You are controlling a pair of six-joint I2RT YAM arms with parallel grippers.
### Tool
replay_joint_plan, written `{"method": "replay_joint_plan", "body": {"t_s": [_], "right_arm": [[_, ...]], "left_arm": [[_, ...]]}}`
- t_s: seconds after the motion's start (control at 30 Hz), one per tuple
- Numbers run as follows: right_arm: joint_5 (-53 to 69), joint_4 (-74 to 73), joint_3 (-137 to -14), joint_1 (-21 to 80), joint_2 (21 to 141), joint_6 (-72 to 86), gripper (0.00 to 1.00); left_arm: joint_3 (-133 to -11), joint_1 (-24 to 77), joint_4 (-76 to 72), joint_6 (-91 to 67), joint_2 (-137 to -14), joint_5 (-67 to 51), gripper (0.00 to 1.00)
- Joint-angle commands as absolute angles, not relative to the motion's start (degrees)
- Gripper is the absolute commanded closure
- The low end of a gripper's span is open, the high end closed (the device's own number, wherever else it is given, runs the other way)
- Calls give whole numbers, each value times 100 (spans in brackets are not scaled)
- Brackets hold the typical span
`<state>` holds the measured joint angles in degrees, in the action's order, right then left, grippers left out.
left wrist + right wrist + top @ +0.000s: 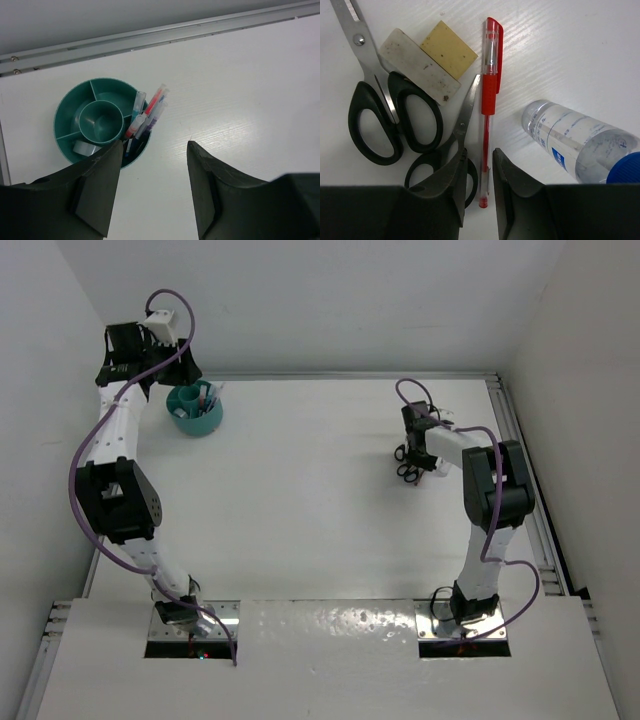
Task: Sort the stationery into containers
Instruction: Pick up the pen from the center of the board.
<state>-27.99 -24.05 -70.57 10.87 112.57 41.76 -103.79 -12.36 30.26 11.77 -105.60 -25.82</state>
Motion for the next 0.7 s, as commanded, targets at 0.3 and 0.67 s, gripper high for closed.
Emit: {"method": "replay_joint_plan", "body": {"t_s": [0.3, 0.67], "right_arm": [[-2532, -2347, -6662, 958, 11127, 4360, 71], [-1969, -2391, -6592, 914, 11294, 4386, 71]], "left_arm": [[-10740, -1327, 3015, 844, -10292, -2953, 48], [-10881, -1389, 2953, 624, -10292, -3085, 48]]}}
